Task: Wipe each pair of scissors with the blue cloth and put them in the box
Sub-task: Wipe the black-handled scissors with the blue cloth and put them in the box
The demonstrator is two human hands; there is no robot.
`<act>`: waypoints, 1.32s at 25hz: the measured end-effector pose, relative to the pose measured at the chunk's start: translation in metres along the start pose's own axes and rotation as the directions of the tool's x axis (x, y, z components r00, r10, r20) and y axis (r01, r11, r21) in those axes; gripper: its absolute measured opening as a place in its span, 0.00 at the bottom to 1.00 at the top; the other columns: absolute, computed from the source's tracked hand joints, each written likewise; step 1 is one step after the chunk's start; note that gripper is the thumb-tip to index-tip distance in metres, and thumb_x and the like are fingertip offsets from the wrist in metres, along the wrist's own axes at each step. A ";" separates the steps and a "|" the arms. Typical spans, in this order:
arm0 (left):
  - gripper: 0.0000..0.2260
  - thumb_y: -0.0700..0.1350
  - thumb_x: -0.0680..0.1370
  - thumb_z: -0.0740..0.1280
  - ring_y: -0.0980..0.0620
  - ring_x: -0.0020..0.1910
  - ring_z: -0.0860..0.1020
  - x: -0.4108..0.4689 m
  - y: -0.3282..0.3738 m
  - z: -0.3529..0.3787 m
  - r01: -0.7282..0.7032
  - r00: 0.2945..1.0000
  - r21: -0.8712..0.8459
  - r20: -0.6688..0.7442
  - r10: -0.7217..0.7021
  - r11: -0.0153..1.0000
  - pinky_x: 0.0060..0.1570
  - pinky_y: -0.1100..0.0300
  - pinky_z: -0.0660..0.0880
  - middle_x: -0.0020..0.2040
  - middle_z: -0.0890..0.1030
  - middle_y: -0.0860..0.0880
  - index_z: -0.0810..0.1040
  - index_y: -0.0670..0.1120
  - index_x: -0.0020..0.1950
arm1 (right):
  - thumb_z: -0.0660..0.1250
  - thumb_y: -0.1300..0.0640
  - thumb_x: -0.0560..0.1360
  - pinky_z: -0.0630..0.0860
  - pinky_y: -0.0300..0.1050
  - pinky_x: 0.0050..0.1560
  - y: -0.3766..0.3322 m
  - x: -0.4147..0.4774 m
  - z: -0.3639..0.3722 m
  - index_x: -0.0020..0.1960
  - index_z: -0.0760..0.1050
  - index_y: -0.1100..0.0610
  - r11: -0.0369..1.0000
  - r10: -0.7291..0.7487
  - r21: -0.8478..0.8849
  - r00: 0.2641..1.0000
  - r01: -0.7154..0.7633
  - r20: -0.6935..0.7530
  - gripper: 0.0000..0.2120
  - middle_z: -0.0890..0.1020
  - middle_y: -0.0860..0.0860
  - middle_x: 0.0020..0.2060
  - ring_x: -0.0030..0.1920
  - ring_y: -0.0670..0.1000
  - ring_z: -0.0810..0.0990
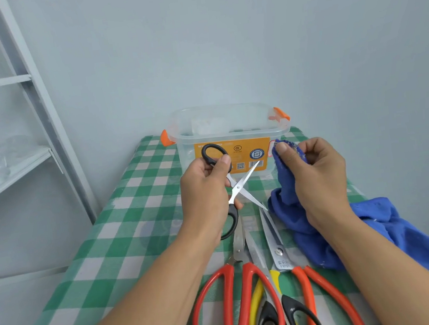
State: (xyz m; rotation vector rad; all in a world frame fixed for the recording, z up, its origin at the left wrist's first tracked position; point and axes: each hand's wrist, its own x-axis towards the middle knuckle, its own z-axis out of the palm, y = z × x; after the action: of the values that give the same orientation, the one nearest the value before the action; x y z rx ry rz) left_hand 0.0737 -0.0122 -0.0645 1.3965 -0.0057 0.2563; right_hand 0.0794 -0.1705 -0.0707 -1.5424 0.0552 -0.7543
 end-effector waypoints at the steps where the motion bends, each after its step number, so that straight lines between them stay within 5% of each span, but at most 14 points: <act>1: 0.09 0.46 0.82 0.67 0.48 0.20 0.73 0.001 0.000 -0.001 0.001 1.000 -0.004 -0.002 -0.001 1.000 0.24 0.56 0.73 0.34 0.73 0.48 0.77 0.43 0.44 | 0.76 0.55 0.74 0.72 0.36 0.33 -0.001 -0.001 0.000 0.39 0.72 0.57 1.000 -0.001 0.018 1.000 0.001 0.011 0.14 0.76 0.44 0.28 0.29 0.42 0.73; 10: 0.08 0.45 0.81 0.68 0.54 0.25 0.73 0.002 -0.002 0.000 -0.008 0.999 -0.037 -0.033 0.007 0.999 0.24 0.60 0.73 0.35 0.72 0.47 0.78 0.40 0.48 | 0.79 0.61 0.69 0.73 0.40 0.36 -0.004 -0.022 0.013 0.38 0.75 0.58 0.984 -0.153 -0.027 0.920 0.174 0.359 0.12 0.80 0.55 0.33 0.33 0.46 0.75; 14: 0.07 0.44 0.82 0.67 0.59 0.28 0.75 -0.001 -0.002 0.004 -0.023 0.999 -0.051 -0.028 0.022 0.998 0.24 0.64 0.72 0.38 0.76 0.46 0.78 0.39 0.50 | 0.80 0.57 0.69 0.73 0.51 0.37 0.003 -0.023 0.017 0.40 0.76 0.58 0.971 -0.182 -0.082 0.912 0.227 0.367 0.13 0.80 0.58 0.34 0.35 0.58 0.76; 20: 0.08 0.43 0.82 0.67 0.58 0.22 0.71 -0.002 0.000 0.004 0.014 1.000 -0.088 -0.002 -0.014 0.996 0.23 0.62 0.72 0.35 0.71 0.46 0.78 0.39 0.48 | 0.81 0.56 0.68 0.62 0.33 0.33 0.004 -0.019 0.019 0.36 0.74 0.56 0.975 -0.131 -0.134 0.946 0.177 0.297 0.15 0.68 0.47 0.29 0.31 0.43 0.64; 23: 0.08 0.44 0.81 0.67 0.54 0.22 0.71 0.000 -0.001 0.002 0.009 1.000 -0.066 0.018 -0.007 0.998 0.26 0.55 0.74 0.36 0.72 0.44 0.78 0.40 0.47 | 0.80 0.59 0.69 0.65 0.35 0.30 -0.001 -0.014 0.017 0.36 0.73 0.63 0.989 -0.089 -0.089 0.965 0.114 0.246 0.16 0.71 0.52 0.27 0.29 0.45 0.66; 29: 0.08 0.43 0.81 0.68 0.54 0.19 0.69 -0.003 0.001 0.003 0.019 1.000 -0.096 -0.016 -0.021 0.995 0.27 0.54 0.74 0.34 0.70 0.46 0.78 0.41 0.44 | 0.75 0.55 0.75 0.71 0.36 0.35 -0.001 0.000 0.003 0.38 0.72 0.57 0.998 -0.040 -0.052 0.999 0.041 0.019 0.14 0.75 0.45 0.29 0.30 0.42 0.72; 33: 0.08 0.44 0.81 0.68 0.56 0.18 0.67 0.000 0.004 0.000 0.021 0.999 -0.110 -0.037 -0.026 0.994 0.24 0.57 0.74 0.34 0.70 0.46 0.77 0.41 0.45 | 0.75 0.53 0.74 0.75 0.41 0.38 -0.004 -0.001 0.000 0.38 0.73 0.54 1.000 -0.010 0.001 0.996 0.010 0.084 0.13 0.80 0.46 0.31 0.32 0.45 0.77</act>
State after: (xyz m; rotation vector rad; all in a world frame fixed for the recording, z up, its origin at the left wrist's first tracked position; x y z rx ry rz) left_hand 0.0734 -0.0116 -0.0608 1.2812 0.0283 0.2596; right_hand 0.0772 -0.1699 -0.0677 -1.5732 -0.0155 -0.6961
